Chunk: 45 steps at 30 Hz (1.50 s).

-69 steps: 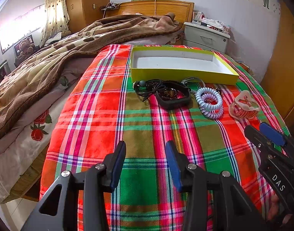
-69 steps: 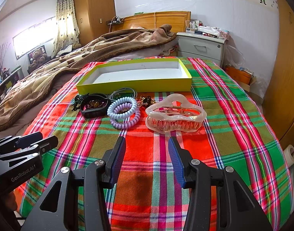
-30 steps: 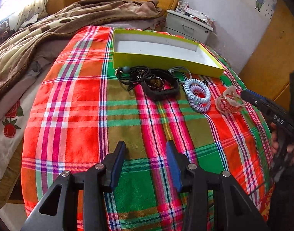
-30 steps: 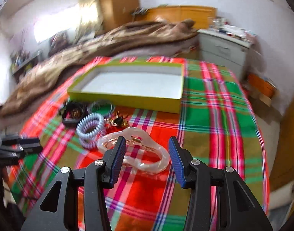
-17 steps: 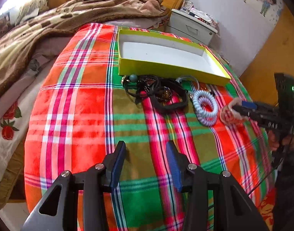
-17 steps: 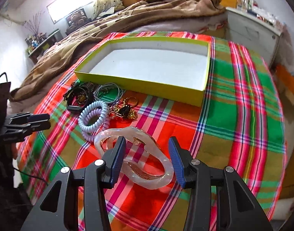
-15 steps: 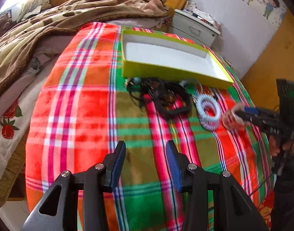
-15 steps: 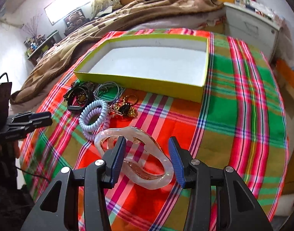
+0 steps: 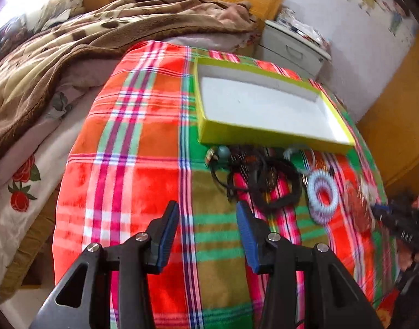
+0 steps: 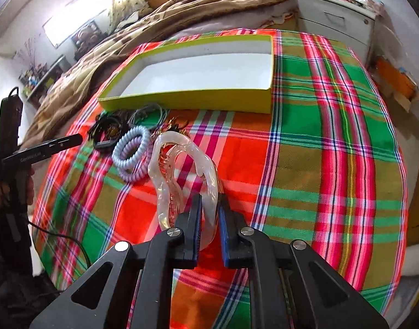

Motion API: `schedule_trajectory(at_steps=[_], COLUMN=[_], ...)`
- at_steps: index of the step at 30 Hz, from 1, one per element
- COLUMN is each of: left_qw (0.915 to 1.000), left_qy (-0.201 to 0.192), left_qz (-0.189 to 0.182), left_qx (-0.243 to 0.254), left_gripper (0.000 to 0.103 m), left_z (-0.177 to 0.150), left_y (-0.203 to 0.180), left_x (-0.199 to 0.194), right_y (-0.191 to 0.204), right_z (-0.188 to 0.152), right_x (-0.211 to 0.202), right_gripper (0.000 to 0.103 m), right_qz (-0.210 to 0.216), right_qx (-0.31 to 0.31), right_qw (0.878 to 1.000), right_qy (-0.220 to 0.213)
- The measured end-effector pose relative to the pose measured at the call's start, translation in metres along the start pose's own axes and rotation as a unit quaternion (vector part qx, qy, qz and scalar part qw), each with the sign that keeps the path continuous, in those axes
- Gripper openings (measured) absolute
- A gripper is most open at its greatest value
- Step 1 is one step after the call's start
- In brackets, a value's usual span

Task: Organize jewelry
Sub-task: 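Grasp the clear pink claw hair clip with the right gripper, then grasp the black cord hair tie with teal bead using the left gripper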

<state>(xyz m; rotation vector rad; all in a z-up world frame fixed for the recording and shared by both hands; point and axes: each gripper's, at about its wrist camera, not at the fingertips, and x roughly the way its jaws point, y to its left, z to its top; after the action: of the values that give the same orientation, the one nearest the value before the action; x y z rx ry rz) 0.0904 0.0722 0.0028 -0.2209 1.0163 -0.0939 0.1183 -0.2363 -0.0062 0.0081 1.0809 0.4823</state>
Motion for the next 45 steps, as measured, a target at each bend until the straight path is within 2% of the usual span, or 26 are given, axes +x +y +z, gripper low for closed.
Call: schedule_trajectory(at_steps=[4,7,9,10,15,20,27,30,34,40,45], left_qw=[0.9999,0.9999,0.9995,0.9988,0.9968,0.9945,0.9909,0.9908,0.9913,0.9958,0.9973], left_qy=[-0.005,-0.006,-0.012,-0.012,0.009,0.025,0.025,0.023,0.020,0.011,-0.011], left_qz=[0.011,0.009,0.031,0.045,0.056,0.062,0.079,0.071,0.062,0.046,0.038], left_qx=[0.001,-0.006,0.002,0.014,0.056,0.080,0.106,0.113,0.114,0.078,0.061], left_gripper=[0.045,0.045,0.045,0.045,0.045,0.045,0.045,0.036,0.011,0.003,0.002], left_z=[0.015,0.026,0.030,0.032,0.035,0.037,0.040,0.039,0.034,0.029,0.028], left_y=[0.002,0.004,0.003,0.001,-0.008,-0.016,-0.025,-0.027,-0.028,-0.016,-0.011], left_x=[0.007,0.012,0.015,0.019,0.033,0.043,0.048,0.047,0.043,0.035,0.021], right_y=[-0.005,0.003,0.008,0.010,0.008,0.005,0.004,0.004,0.005,0.005,0.006], right_z=[0.002,0.001,0.000,-0.001,-0.002,-0.002,-0.002,-0.003,-0.003,-0.008,-0.008], right_x=[0.003,0.002,0.000,0.000,-0.002,-0.002,-0.002,-0.003,-0.004,-0.008,-0.015], right_gripper=[0.015,0.014,0.013,0.013,0.013,0.013,0.013,0.013,0.013,0.013,0.013], right_qz=[-0.004,-0.036,-0.054,-0.055,-0.054,-0.050,-0.049,-0.051,-0.051,-0.058,-0.067], right_qx=[0.019,-0.005,-0.018,-0.018,-0.009,0.004,0.013,0.016,0.023,0.034,0.044], right_qw=[1.000,0.999,0.998,0.998,0.998,0.998,0.998,0.998,0.997,0.996,0.994], right_qy=[-0.015,-0.024,-0.029,-0.031,-0.038,-0.041,-0.044,-0.046,-0.049,-0.060,-0.077])
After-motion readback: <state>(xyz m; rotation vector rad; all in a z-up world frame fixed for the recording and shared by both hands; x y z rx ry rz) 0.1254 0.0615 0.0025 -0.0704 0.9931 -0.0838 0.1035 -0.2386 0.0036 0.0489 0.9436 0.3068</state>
